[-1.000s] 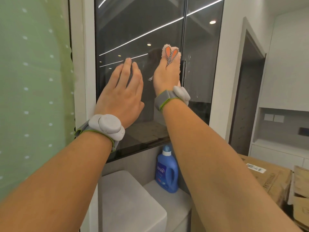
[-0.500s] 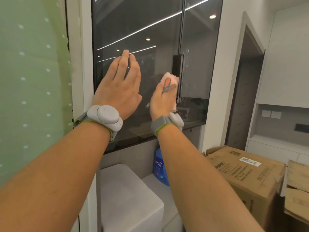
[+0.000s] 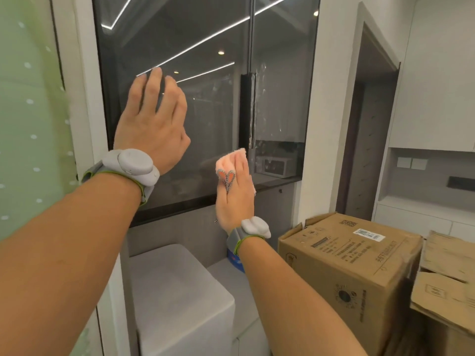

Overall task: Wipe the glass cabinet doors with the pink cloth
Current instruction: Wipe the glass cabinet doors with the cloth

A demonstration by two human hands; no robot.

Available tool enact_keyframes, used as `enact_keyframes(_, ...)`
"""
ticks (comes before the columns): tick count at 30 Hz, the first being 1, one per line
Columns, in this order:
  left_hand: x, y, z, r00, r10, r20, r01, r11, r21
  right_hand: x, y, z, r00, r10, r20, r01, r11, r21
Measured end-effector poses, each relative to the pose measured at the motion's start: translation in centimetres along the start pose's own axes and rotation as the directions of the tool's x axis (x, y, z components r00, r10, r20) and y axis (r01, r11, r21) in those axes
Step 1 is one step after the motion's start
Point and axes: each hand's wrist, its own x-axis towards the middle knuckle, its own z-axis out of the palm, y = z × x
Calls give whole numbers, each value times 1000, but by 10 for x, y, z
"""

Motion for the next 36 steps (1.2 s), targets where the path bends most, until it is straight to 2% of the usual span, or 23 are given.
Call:
enact_keyframes(2,4,15,-1,999,41,-15,-41,999,-11,-6,17,-5,999,32,-15,-33,994,-108)
enact_keyframes(4,7,31,2,995,99,-33,-99,995,3,-6,32,-8,989,141,-33,-144,983,-114)
enact_keyframes(6,14,44,8,993,108,-43,-108,994,2,-2,42,-8,981,192,-32,-193,980,-41)
enact_keyframes(9,21,51,15,995,94,-22,-94,996,-7,6,41,-3,984,176,-29,-172,979,111)
enact_keyframes(13,30,58,33,994,106,14,-106,994,8,20,41,11,980,176,-96,-159,974,159)
enact_keyframes(18,26,58,40,996,89,-22,-89,996,1,51,58,10,899,358,-253,-287,917,279)
enact_keyframes(24,27,59,38,996,89,-25,-89,996,-4,120,99,-22,783,520,-341,-464,853,238)
enact_keyframes(25,26,61,38,996,89,-28,-90,996,-6,129,98,-25,784,519,-341,-468,855,224)
enact_keyframes(27,25,62,38,995,95,-33,-95,995,5,136,85,-25,842,434,-320,-381,899,216)
enact_keyframes(29,25,61,39,994,105,-29,-105,994,16,118,74,-23,934,199,-297,-168,978,127)
enact_keyframes(31,25,61,38,994,107,-34,-107,994,21,88,81,-22,959,-53,-279,34,997,-74)
enact_keyframes(32,26,60,38,993,107,-39,-107,994,24,77,90,-24,953,-110,-283,74,988,-135)
enact_keyframes(34,27,60,37,993,109,-40,-108,994,32,65,104,-27,948,-11,-318,-9,998,-62)
enact_keyframes(36,27,60,38,993,117,-32,-116,993,33,70,100,-26,946,163,-280,-114,977,181)
